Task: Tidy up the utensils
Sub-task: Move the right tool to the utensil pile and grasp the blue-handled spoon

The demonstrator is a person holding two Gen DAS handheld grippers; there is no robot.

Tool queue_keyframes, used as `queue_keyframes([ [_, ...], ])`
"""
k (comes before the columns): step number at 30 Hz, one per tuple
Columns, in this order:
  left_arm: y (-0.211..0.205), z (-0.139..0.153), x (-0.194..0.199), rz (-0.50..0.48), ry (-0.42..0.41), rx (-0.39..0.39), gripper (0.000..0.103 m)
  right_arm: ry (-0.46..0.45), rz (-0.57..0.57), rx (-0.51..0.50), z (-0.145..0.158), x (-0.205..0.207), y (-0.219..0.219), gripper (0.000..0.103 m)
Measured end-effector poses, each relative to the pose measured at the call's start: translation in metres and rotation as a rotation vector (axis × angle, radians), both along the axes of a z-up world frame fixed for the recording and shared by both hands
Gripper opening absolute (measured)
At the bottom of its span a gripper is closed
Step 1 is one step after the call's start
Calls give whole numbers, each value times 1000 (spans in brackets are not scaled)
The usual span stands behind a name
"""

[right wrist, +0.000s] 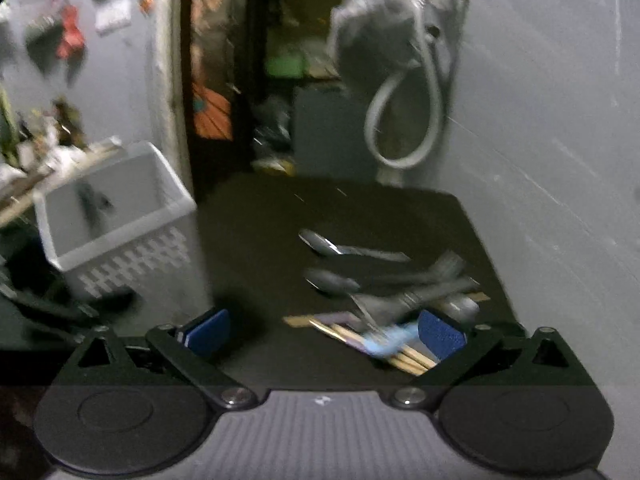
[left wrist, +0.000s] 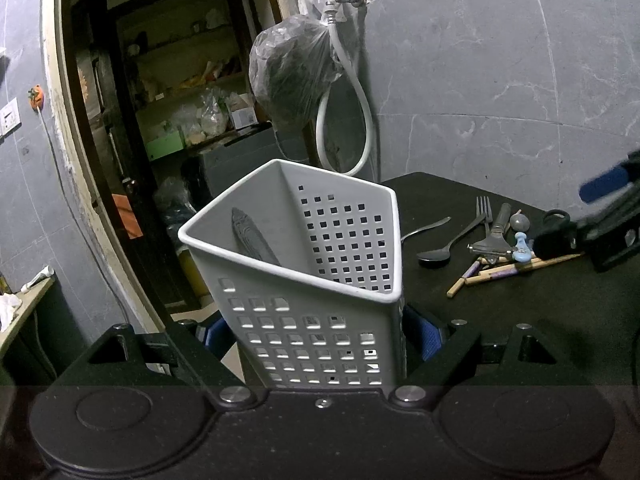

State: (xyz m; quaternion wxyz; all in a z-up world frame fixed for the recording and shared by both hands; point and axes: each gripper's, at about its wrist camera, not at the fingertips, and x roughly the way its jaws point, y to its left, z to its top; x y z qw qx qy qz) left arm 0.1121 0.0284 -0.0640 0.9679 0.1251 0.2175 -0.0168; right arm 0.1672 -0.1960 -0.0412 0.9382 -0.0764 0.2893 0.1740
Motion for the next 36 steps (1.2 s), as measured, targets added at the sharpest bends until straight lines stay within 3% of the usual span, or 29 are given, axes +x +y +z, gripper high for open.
queue_keyframes([
  [7, 1, -1, 0, 1, 6, 0, 87, -73, -11, -208, -31, 15, 3, 103],
  [13, 0, 0, 1, 2, 10, 3, 87, -170, 58, -419, -56, 31, 8, 103],
  [20, 0, 1, 1, 2, 11, 3, 87, -268, 167, -589, -84, 30, 23, 103],
  [25, 0, 1, 1, 3, 11, 4, 87, -345, 193, -626, -95, 32, 28, 99],
  [34, 0, 1, 0, 4, 14, 10, 87, -373, 266, -597, -102, 47, 19, 73],
  [36, 0, 1, 0, 4, 15, 11, 87, -368, 293, -585, -102, 48, 16, 63],
])
